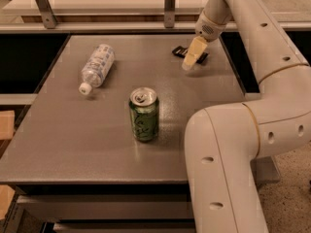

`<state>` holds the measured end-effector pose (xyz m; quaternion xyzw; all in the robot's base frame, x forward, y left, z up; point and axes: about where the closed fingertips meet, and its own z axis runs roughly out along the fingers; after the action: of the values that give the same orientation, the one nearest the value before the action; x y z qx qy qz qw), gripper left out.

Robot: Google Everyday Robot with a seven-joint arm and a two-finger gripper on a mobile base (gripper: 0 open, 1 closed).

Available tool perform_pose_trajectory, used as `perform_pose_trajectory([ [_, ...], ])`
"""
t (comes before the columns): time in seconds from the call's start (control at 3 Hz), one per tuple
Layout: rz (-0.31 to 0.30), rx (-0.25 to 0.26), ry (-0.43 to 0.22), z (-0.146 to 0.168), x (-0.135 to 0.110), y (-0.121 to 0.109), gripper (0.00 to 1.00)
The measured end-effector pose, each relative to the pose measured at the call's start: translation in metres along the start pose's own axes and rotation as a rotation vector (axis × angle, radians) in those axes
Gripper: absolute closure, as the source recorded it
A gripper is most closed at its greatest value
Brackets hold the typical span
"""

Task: Pick rxbar chocolate

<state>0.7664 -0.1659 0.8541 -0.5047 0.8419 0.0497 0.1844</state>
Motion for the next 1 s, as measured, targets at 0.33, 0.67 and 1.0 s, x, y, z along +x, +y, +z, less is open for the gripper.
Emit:
perform_pose_trajectory([
  [0.33,0.000,-0.009,-0.002,0.001,0.001,0.002,0.00],
  [0.67,-0.002,-0.021,0.003,0.006,0.001,0.003,0.00],
  [1.0,0.002,-0.033,0.009,0.013,0.003,0.004,0.00],
])
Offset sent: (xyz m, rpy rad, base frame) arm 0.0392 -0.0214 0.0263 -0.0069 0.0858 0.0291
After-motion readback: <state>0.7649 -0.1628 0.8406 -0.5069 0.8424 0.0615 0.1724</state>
